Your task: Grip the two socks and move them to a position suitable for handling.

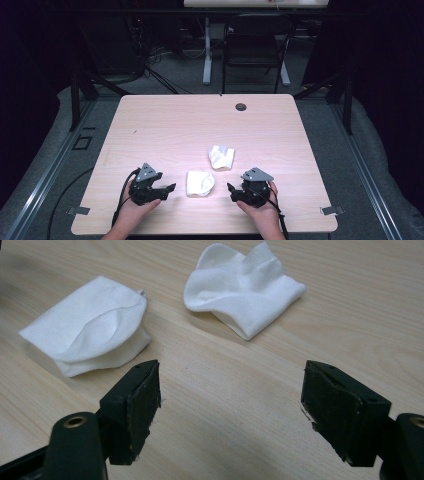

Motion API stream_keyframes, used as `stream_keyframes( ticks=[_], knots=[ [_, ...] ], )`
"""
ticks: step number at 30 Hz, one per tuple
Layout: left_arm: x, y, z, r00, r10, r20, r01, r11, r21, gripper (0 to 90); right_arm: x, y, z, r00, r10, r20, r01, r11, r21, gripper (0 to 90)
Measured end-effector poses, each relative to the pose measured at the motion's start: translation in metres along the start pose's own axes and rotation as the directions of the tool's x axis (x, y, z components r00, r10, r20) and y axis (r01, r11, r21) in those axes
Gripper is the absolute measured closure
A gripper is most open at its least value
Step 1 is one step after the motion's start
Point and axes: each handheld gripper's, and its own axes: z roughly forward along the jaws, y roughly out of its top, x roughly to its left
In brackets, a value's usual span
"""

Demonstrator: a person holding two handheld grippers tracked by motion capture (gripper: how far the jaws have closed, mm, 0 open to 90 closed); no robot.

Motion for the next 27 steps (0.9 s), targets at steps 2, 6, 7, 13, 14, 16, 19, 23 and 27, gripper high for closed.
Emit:
stream_keyframes(
  ticks=[2,6,7,13,14,16,19,23,27],
  knots=[
    [0.001,0.000,0.000,1.0000,-0.001,0.000,0.001,1.0000,0.002,35.6,0.000,0.000,0.001,1.0000,0.002,0.001,-0.002,1.000,-0.006,27.7],
    [0.003,-0.002,0.002,1.0000,0.000,0.001,0.000,1.0000,0.008,36.0,0.001,-0.003,0.006,0.9989,-0.004,-0.046,0.004,1.000,0.007,38.0],
    [0.003,-0.002,0.002,1.0000,0.000,0.001,0.000,1.0000,0.008,36.0,0.001,-0.003,0.006,0.9989,-0.004,-0.046,0.004,1.000,0.007,38.0],
    [-0.001,-0.001,0.002,0.9999,0.014,-0.002,-0.014,0.9999,0.000,36.0,0.005,-0.004,0.010,0.9987,0.006,-0.050,-0.004,0.999,0.048,40.9],
    [-0.002,-0.001,0.002,0.9999,0.013,-0.004,-0.013,0.9999,0.002,36.6,0.006,-0.004,0.010,0.9983,0.006,-0.057,-0.003,0.999,0.050,40.9],
    [-0.004,0.000,0.002,0.9999,0.009,-0.012,-0.009,1.0000,-0.001,37.9,0.007,-0.004,0.010,0.9981,0.014,-0.060,-0.010,0.998,0.060,40.8],
    [-0.009,0.001,0.003,1.0000,0.006,-0.005,-0.006,1.0000,-0.006,40.4,0.008,-0.004,0.010,0.9969,0.016,-0.077,-0.011,0.998,0.063,41.6],
    [-0.017,0.004,0.005,0.9996,0.029,0.008,-0.028,0.9994,-0.017,46.3,0.008,-0.005,0.011,0.9964,0.022,-0.082,-0.016,0.997,0.072,47.0],
    [-0.024,0.005,0.010,0.9994,0.033,0.015,-0.033,0.9994,0.007,46.9,0.007,-0.005,0.011,0.9949,0.033,-0.095,-0.026,0.997,0.075,48.4]
  ],
)
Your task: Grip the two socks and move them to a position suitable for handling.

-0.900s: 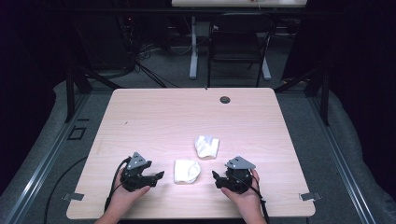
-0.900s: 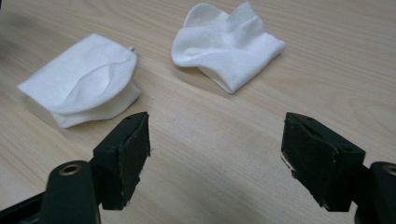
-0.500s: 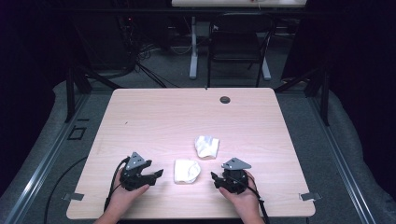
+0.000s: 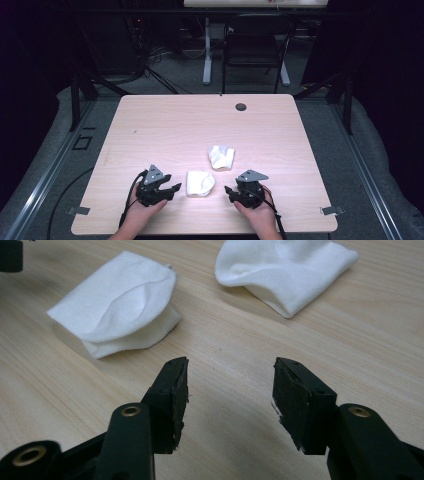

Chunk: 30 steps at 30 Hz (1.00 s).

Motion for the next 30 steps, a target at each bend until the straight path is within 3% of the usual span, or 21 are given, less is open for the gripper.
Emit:
stream_keyframes(
  ticks=[4,9,13,16,21,25,30],
  knots=[
    [-0.007,0.003,0.004,0.9999,0.004,0.010,-0.004,1.0000,0.006,46.8,0.000,0.000,-0.001,1.0000,0.004,-0.002,-0.004,1.000,-0.009,49.1],
    [-0.023,0.012,0.015,0.9990,0.042,0.015,-0.042,0.9990,0.015,49.9,0.000,0.000,-0.002,0.9999,0.013,0.003,-0.013,1.000,-0.016,50.5],
    [-0.030,0.018,0.026,0.9987,0.050,0.003,-0.050,0.9983,0.030,58.7,-0.001,0.001,-0.004,0.9999,0.012,0.003,-0.012,1.000,-0.016,51.3],
    [-0.031,0.019,0.032,0.9989,0.046,0.001,-0.046,0.9980,0.043,65.9,-0.003,0.000,-0.005,0.9998,0.020,0.007,-0.020,1.000,-0.024,51.4],
    [-0.034,0.017,0.043,0.9979,0.063,0.013,-0.064,0.9943,0.086,71.1,-0.006,0.000,-0.005,0.9993,0.039,0.002,-0.039,0.999,-0.026,51.3],
    [-0.034,0.016,0.045,0.9972,0.072,0.020,-0.074,0.9935,0.087,72.4,-0.007,0.000,-0.006,0.9994,0.035,0.006,-0.034,0.999,-0.026,51.3],
    [-0.038,0.014,0.045,0.9919,0.119,0.043,-0.123,0.9891,0.081,73.3,-0.007,0.000,-0.006,0.9991,0.043,0.003,-0.043,0.999,-0.031,51.3]
  ],
)
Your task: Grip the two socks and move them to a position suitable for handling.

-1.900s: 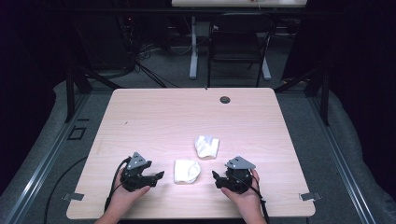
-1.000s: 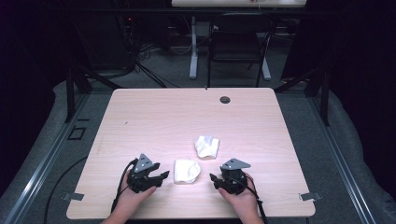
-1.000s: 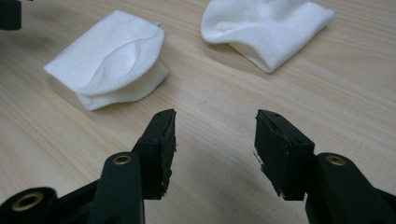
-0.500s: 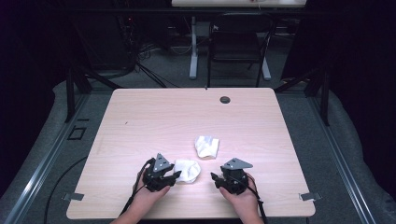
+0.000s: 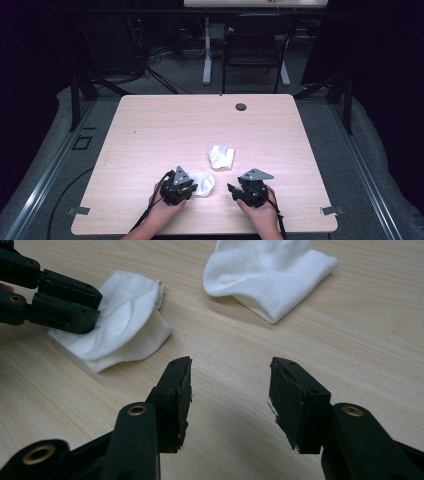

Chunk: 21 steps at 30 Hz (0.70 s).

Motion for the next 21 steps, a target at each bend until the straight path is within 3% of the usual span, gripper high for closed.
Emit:
stream_keyframes(
  ticks=[9,13,17,21],
  knots=[
    [-0.007,-0.006,-0.005,0.9990,0.009,0.044,-0.009,0.9999,-0.009,73.6,0.000,0.000,0.000,1.0000,0.005,0.001,-0.005,1.000,-0.004,51.0],
    [-0.008,-0.004,-0.008,0.9984,-0.016,0.055,0.016,0.9999,-0.001,68.0,-0.001,0.000,-0.002,1.0000,0.008,0.001,-0.008,1.000,-0.008,50.9],
    [-0.012,0.007,-0.011,0.9970,-0.034,0.070,0.035,0.9991,-0.022,65.9,-0.003,0.000,-0.003,0.9999,0.017,0.002,-0.017,1.000,-0.009,50.8],
    [-0.024,0.024,-0.014,0.9974,-0.016,0.070,0.020,0.9983,-0.055,60.8,-0.003,0.000,-0.003,0.9998,0.018,0.004,-0.018,1.000,-0.011,50.8]
  ],
)
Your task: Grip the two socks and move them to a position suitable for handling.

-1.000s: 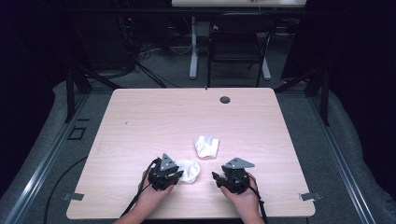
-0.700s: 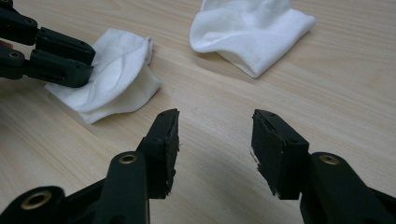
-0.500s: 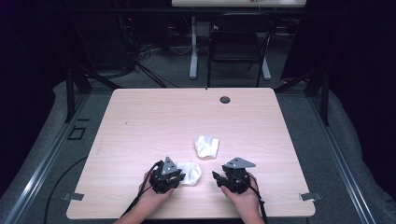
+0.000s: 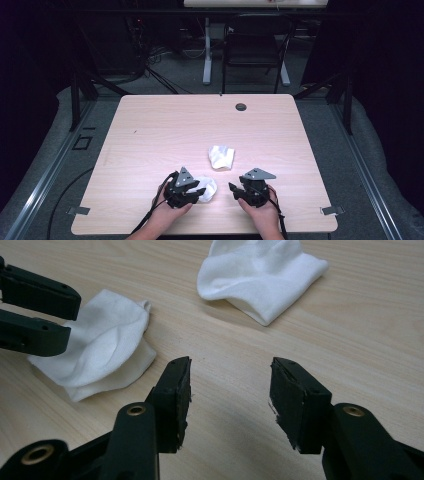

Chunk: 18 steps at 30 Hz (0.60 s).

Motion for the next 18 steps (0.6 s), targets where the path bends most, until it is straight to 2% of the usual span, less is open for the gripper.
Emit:
stream_keyframes(
  ticks=[5,9,12,13,18],
  knots=[
    [-0.016,0.009,0.010,0.9997,0.015,0.021,-0.015,0.9999,0.004,59.2,-0.002,0.000,-0.001,1.0000,0.006,0.005,-0.006,1.000,-0.008,50.2],
    [-0.021,0.010,0.016,0.9997,0.022,0.011,-0.022,0.9997,0.007,59.2,-0.003,0.000,-0.002,1.0000,0.009,0.001,-0.009,1.000,-0.004,50.2],
    [-0.022,0.009,0.021,0.9996,0.023,0.016,-0.023,0.9994,0.027,55.7,-0.005,0.000,-0.002,0.9999,0.015,0.004,-0.015,1.000,-0.009,50.2],
    [-0.023,0.007,0.025,0.9995,0.032,0.002,-0.032,0.9988,0.038,55.3,-0.006,0.000,-0.003,0.9998,0.018,0.003,-0.017,1.000,-0.008,50.1],
    [-0.022,0.002,0.032,0.9997,0.026,-0.001,-0.026,0.9982,0.053,55.8,-0.006,0.000,-0.002,0.9996,0.029,0.000,-0.029,0.999,-0.016,50.1]
  ],
)
